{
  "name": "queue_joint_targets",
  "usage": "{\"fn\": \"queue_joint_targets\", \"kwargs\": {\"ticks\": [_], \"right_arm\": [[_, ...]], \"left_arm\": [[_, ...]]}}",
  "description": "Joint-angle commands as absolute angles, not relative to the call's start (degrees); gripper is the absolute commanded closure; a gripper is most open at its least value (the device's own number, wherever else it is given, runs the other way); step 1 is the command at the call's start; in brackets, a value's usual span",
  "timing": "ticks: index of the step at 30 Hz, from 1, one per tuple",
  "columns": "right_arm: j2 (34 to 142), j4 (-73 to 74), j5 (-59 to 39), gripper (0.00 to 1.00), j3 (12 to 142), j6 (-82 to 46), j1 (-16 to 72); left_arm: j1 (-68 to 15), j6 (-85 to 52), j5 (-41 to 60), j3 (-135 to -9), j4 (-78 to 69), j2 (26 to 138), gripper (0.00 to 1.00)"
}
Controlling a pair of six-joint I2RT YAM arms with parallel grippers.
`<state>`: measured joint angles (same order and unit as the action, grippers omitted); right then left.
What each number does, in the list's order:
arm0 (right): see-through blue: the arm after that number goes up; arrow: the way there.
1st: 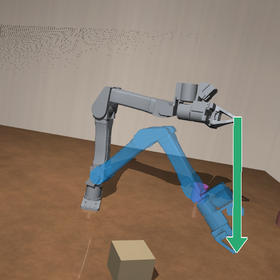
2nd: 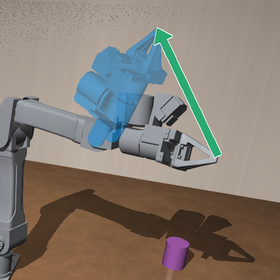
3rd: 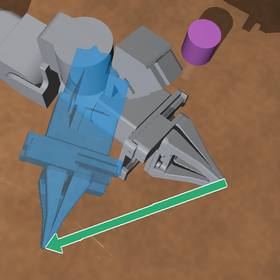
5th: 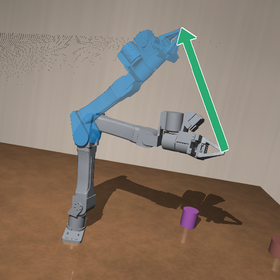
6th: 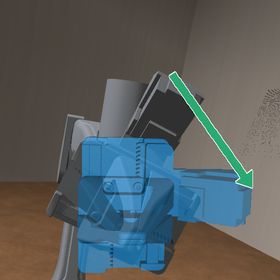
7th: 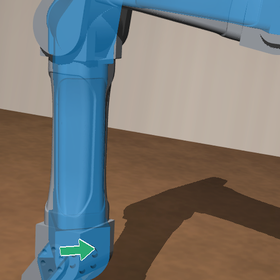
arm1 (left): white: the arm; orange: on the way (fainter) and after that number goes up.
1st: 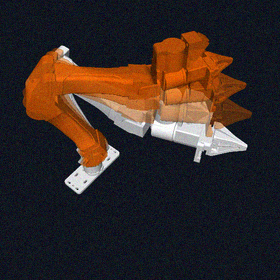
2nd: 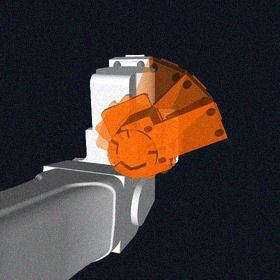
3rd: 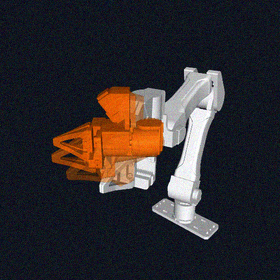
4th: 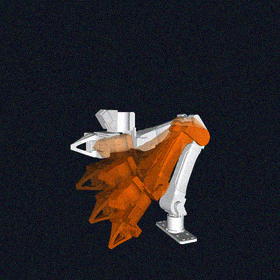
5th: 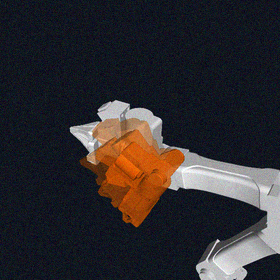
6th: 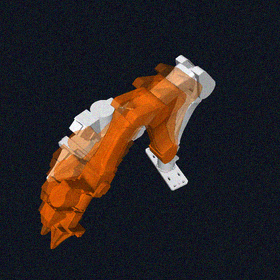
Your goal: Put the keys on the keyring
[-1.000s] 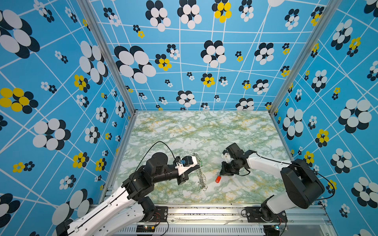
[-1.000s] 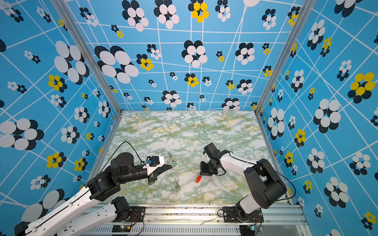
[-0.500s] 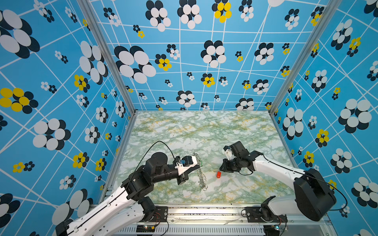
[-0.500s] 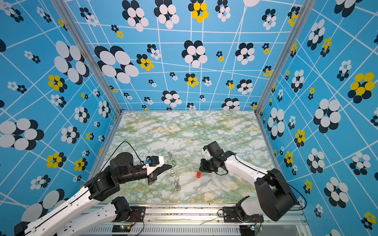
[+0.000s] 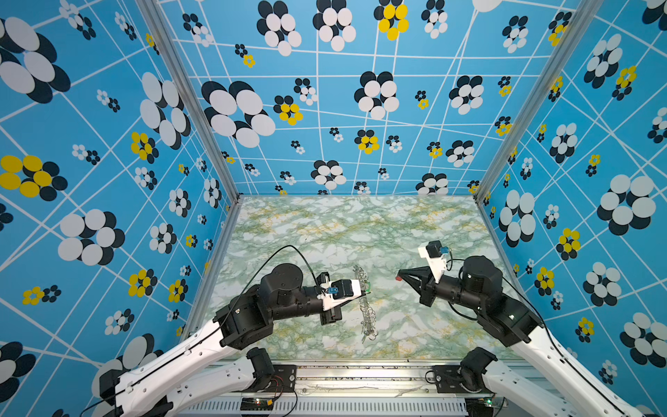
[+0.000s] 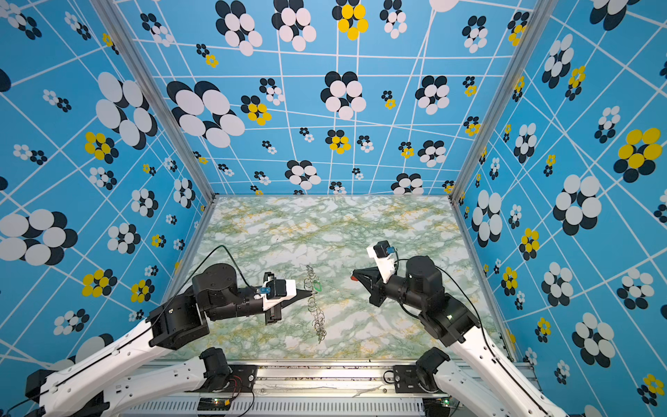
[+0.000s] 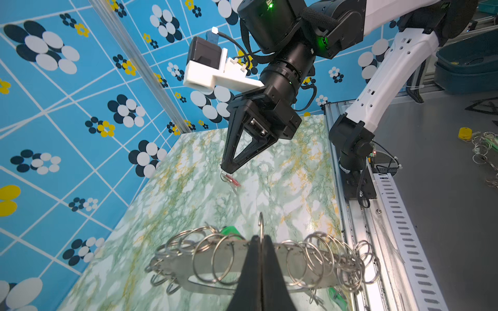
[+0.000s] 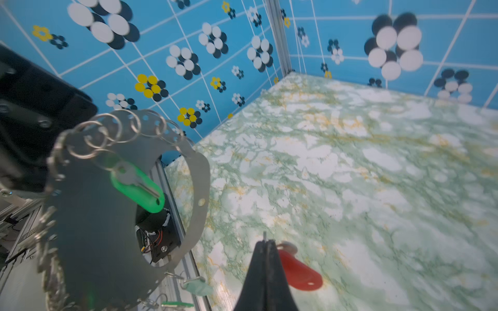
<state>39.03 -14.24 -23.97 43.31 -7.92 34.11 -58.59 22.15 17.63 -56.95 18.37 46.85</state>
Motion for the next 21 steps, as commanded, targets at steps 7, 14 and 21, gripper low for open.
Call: {"fn": "queue_joint_targets", "kwargs": {"ticks": [7,14,21], "right_arm": [[36.6,-16.9,-35.5,1.00,54.9,3.5,34.5],[37.1,-20.9,-39.6,1.00,61.1,8.6,34.5],[36.1,-22.0,-42.2,1.00,61.1,10.1,34.5]], "left_arm": [[-65.0,29.8,14.8,-70.7,22.7,53.6,1.00],[-65.9,31.8,14.8,-72.2,22.4,56.9,1.00],[-66.3,31.6,15.3,-72.8,21.8,58.5,1.00]]}}
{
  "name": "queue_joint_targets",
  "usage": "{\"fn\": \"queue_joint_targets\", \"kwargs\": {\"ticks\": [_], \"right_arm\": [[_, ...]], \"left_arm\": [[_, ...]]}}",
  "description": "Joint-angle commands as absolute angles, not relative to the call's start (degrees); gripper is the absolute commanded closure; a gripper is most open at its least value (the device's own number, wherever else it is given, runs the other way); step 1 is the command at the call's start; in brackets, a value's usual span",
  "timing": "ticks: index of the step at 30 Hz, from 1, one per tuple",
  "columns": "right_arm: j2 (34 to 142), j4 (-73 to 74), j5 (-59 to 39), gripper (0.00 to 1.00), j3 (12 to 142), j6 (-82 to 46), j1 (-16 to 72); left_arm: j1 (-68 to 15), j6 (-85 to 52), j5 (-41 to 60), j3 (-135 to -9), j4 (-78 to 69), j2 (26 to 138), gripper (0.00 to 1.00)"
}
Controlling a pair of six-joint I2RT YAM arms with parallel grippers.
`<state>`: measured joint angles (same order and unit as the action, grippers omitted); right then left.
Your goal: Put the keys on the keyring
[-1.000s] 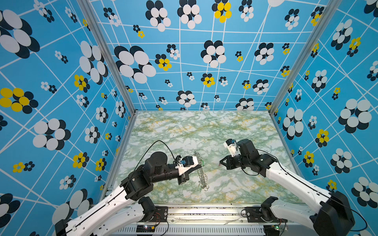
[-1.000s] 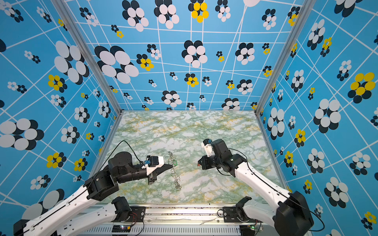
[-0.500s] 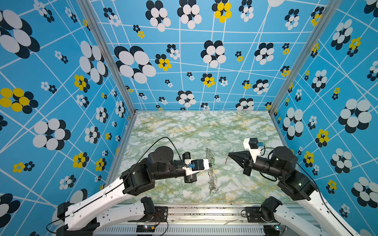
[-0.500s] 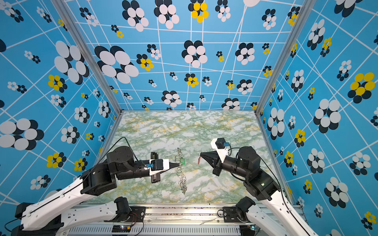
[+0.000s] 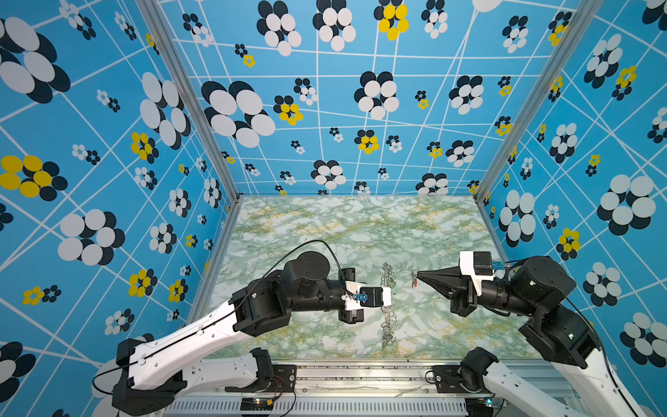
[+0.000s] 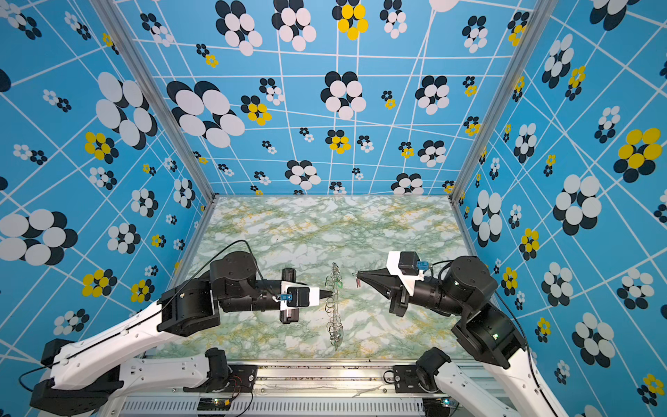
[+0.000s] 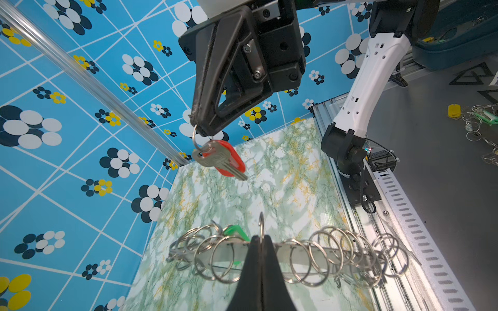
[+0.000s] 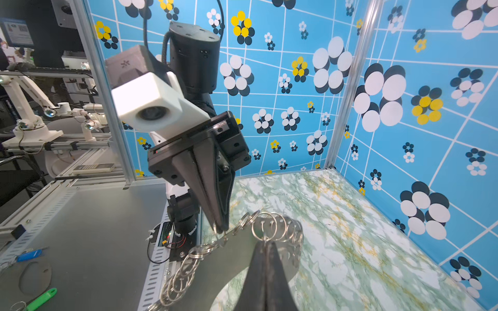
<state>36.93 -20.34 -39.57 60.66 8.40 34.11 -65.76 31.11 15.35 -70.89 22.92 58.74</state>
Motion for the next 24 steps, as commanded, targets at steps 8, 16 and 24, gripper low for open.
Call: {"fn": "queue_joint_targets", "kwargs": {"ticks": [8,16,24], "right_arm": [[36.0,-25.4,-46.8,1.00,61.7,11.8,34.4],[34.2,-24.9,-49.2,1.00,61.0,11.2,34.7],[34.1,-25.3,-51.1,1.00,61.5,11.4,35.5]], "left_arm": [[-67.5,32.4,14.2,-72.4,21.9,58.7,1.00],[-69.5,34.7,14.6,-71.4,21.3,59.0,1.00],[-71.5,37.9,15.1,-68.3,18.5,58.1,1.00]]}}
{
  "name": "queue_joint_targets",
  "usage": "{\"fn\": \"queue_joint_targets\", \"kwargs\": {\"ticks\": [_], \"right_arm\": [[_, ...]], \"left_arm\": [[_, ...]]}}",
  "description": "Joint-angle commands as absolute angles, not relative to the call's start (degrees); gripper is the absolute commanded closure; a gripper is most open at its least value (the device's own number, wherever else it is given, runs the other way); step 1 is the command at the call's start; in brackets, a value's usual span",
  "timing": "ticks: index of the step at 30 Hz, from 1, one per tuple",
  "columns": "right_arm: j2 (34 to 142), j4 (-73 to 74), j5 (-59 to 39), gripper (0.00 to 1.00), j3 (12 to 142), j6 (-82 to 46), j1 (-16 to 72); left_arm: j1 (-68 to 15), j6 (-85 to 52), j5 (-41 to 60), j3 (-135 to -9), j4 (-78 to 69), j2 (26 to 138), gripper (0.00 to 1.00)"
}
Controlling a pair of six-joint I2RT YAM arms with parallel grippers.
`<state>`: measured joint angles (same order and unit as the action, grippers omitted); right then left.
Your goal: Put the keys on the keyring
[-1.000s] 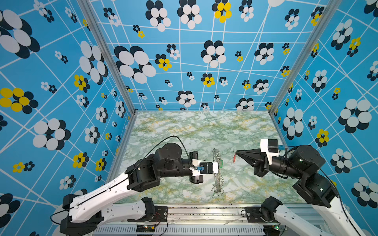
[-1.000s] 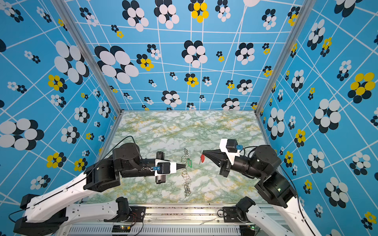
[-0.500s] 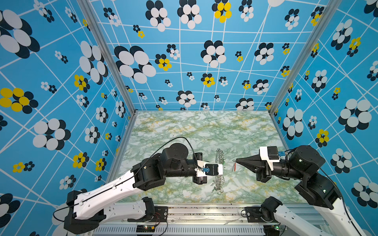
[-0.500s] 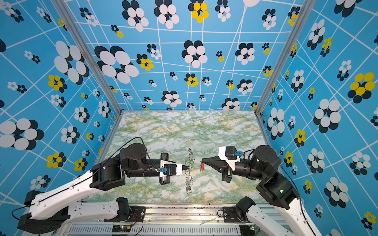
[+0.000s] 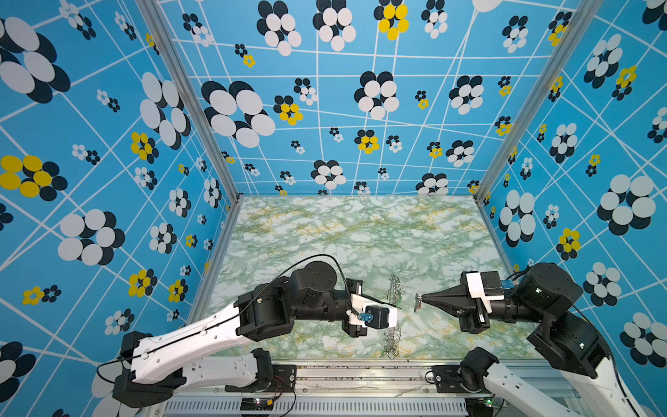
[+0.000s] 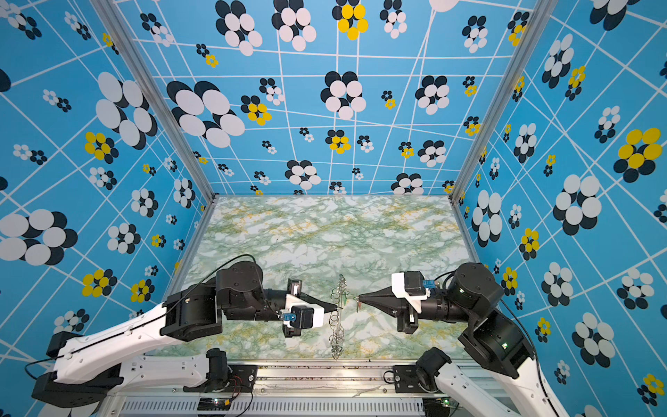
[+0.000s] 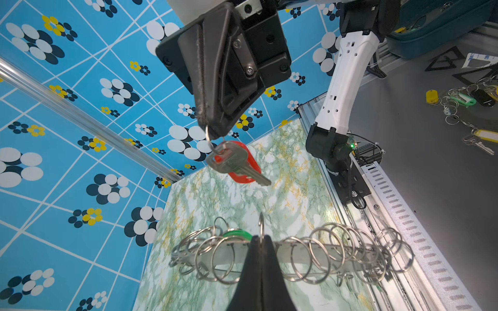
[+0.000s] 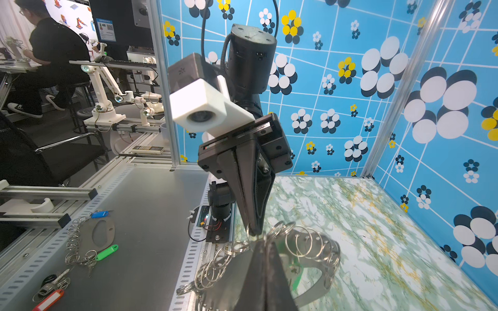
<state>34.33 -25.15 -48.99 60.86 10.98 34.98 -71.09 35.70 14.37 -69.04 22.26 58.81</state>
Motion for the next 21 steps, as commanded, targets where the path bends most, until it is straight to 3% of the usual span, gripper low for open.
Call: {"fn": "queue_joint_targets", "kwargs": {"ticks": [1,21], "right_arm": [[34.1,-25.4,-51.2,1.00,61.5,11.6,35.7],[38.4,-34.8,-49.5,1.00,64.5,17.0,40.6]], "left_arm": [[-71.6,38.7,15.7,-68.5,18.7,58.2,1.00],[-71.6,40.3,15.5,-74.4,25.6,62.3,1.00]]}}
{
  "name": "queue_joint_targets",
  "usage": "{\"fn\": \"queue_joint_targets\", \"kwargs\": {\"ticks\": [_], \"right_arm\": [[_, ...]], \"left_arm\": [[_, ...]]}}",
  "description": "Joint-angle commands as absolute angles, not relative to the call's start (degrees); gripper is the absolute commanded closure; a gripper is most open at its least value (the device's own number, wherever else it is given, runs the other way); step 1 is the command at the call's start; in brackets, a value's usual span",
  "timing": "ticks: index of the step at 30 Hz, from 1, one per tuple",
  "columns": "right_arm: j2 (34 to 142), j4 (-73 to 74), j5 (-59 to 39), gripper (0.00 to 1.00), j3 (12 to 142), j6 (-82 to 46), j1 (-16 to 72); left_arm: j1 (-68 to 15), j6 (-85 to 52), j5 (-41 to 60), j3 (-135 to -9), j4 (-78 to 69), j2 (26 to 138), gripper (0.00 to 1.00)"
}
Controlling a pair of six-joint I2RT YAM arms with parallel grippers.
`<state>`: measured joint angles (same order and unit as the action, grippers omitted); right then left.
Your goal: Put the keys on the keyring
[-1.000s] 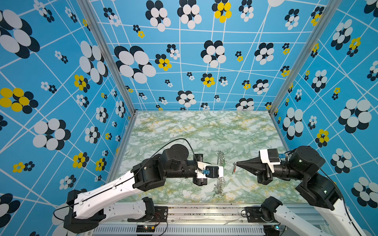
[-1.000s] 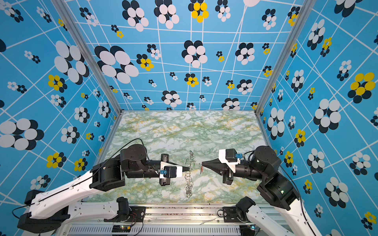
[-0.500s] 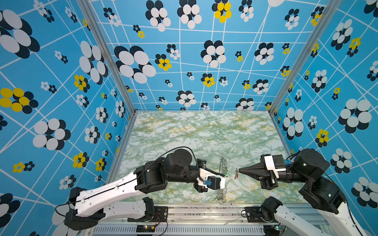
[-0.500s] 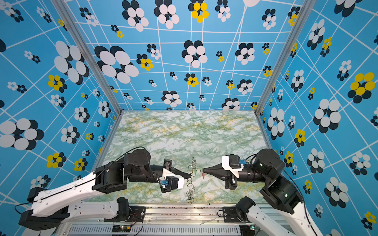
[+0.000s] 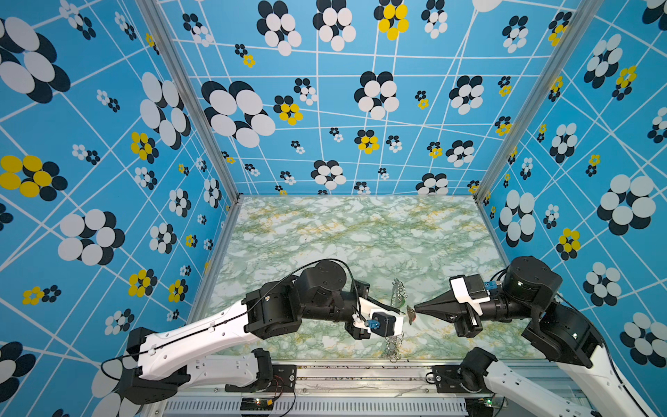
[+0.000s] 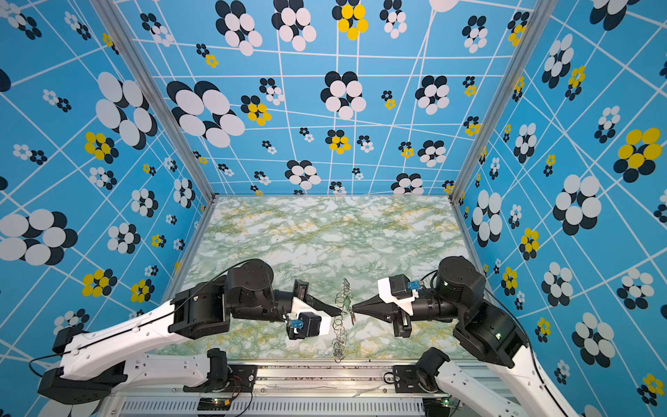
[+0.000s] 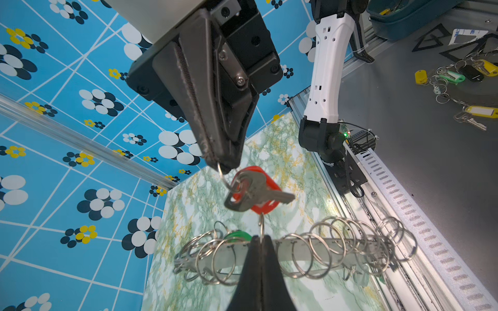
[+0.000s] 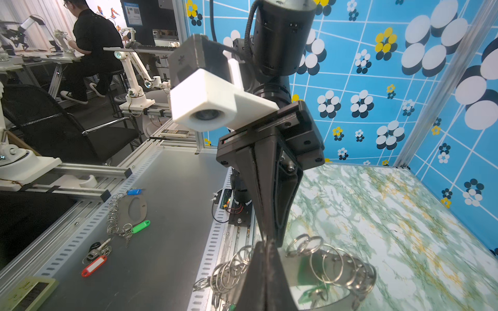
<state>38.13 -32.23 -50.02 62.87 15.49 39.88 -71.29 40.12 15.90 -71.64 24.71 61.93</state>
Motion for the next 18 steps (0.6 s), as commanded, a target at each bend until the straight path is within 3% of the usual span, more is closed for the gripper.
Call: {"fn": "queue_joint_targets", "kwargs": {"ticks": [1,18], "right_arm": [[38.5,-35.1,-49.3,1.00,64.7,17.1,40.8],[41.6,-40.6,-42.3,1.00,66.6,18.7,43.2]], "left_arm": [[-71.6,40.5,15.2,-74.7,26.0,62.4,1.00],[-72.4,42.9,11.6,-76.8,28.1,63.5,1.00]]}}
